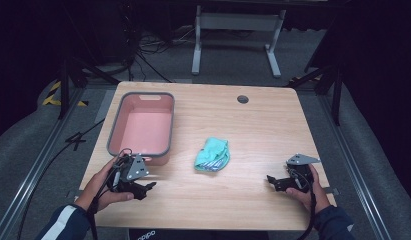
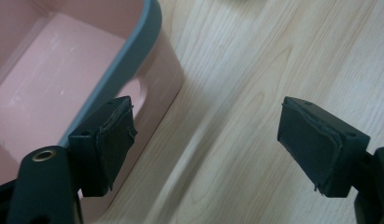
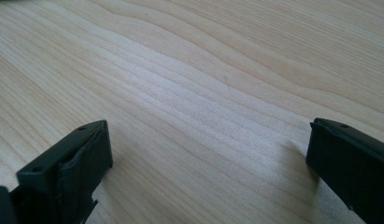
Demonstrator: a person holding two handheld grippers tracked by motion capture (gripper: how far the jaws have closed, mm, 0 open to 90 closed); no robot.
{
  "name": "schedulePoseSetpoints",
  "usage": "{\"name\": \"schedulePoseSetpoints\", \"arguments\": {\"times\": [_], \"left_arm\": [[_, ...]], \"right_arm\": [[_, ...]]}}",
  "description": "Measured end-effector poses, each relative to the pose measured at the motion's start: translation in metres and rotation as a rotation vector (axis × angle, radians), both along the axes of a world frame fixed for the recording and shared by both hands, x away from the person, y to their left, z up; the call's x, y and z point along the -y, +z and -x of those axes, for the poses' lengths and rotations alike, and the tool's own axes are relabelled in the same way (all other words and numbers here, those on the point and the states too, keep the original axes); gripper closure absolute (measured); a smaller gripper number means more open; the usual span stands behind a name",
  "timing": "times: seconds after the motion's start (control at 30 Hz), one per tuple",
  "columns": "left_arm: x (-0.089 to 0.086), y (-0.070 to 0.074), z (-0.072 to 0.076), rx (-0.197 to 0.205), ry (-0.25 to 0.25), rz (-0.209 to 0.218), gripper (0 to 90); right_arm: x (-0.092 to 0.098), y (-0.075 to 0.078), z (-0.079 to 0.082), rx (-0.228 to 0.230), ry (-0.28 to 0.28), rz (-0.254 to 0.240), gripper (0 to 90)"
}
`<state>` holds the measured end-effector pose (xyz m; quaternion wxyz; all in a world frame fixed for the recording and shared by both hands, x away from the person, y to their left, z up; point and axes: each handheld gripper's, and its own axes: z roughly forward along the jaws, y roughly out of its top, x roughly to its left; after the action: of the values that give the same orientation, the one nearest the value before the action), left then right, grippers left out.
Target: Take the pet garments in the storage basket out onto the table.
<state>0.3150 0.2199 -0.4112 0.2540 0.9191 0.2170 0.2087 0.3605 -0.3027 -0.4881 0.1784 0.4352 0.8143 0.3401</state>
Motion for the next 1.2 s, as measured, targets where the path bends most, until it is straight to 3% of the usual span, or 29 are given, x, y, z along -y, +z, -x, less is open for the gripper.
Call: {"name": "schedulePoseSetpoints", "arguments": {"times": [0.27,0.5,0.77,0.93,1.07,1.2], "left_arm": [[-0.017,-0.017,0.001,-0.013,0.012,-0.011,18.8],[-0.036,-0.036,-0.003,-0.05,0.052,0.019,18.4],[-0.058,-0.051,-0.01,-0.097,0.093,0.115,17.6],[-0.08,-0.065,-0.015,-0.17,0.138,0.228,15.8],[-0.089,-0.071,-0.014,-0.152,0.156,0.293,15.0],[-0.09,-0.071,-0.014,-0.148,0.182,0.292,14.8]], "right_arm": [[0.0,0.0,0.0,0.0,-0.001,0.0,0.6],[0.0,0.0,0.0,0.0,-0.002,0.0,0.5],[0.0,0.0,0.0,0.0,-0.002,0.0,0.6],[0.0,0.0,0.0,0.0,-0.001,-0.002,0.5],[0.0,0.0,0.0,0.0,-0.001,-0.002,0.5],[0.001,0.0,0.001,-0.001,-0.001,-0.002,0.6]]}}
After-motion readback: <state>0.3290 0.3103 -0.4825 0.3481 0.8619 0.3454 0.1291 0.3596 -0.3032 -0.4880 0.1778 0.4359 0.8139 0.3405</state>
